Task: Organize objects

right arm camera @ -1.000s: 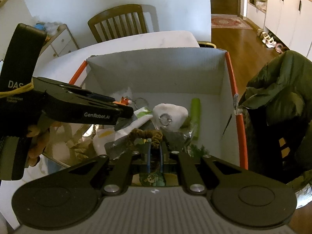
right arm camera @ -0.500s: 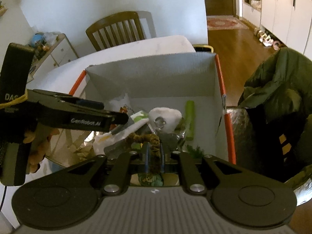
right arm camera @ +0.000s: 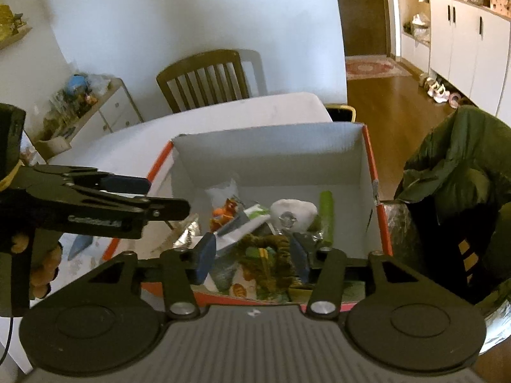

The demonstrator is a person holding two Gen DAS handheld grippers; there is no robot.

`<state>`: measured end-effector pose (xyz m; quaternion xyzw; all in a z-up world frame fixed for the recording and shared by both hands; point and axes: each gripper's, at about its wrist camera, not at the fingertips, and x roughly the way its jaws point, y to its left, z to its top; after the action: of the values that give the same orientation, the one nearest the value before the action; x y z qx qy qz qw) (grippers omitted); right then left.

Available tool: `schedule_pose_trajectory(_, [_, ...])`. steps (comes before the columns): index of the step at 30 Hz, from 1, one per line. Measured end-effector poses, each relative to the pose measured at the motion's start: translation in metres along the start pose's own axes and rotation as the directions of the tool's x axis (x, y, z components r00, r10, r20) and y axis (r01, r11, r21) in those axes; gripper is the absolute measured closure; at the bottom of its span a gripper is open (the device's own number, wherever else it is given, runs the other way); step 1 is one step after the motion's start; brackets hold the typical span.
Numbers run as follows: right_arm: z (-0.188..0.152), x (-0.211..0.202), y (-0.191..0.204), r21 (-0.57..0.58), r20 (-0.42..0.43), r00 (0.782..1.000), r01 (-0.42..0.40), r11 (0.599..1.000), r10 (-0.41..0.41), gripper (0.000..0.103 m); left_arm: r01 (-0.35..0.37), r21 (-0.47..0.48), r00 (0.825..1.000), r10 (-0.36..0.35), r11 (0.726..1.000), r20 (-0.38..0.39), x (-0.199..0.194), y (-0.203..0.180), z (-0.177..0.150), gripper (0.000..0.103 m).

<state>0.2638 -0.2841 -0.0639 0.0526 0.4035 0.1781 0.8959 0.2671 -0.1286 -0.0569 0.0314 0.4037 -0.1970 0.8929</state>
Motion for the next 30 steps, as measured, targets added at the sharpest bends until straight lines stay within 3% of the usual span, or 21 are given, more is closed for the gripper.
schedule_pose_trajectory(14, [-0.017, -0.037, 0.037, 0.028, 0.087, 0.996, 0.013, 1.0, -0.016, 0.029, 0.033, 0.025, 0.997, -0.035, 0.999, 0.075, -0.058, 0.014, -0.028, 0.013])
schedule_pose_trajectory(19, [-0.023, -0.049, 0.05, 0.034, 0.113, 0.993, 0.024, 0.999, -0.027, 0.023, 0.049, 0.033, 0.994, -0.052, 0.998, 0.097, -0.072, 0.015, -0.036, 0.001])
schedule_pose_trajectory(21, [-0.026, -0.054, 0.055, 0.041, 0.126, 0.991, 0.033, 0.999, -0.038, 0.02, 0.051, 0.035, 0.993, -0.055, 0.998, 0.102, -0.076, 0.015, -0.039, 0.001])
schedule_pose_trajectory(30, [-0.041, -0.068, 0.07, 0.069, 0.151, 0.984, 0.085, 0.994, -0.094, 0.018, 0.046, 0.053, 0.991, -0.052, 0.998, 0.12, -0.09, 0.011, -0.048, 0.0])
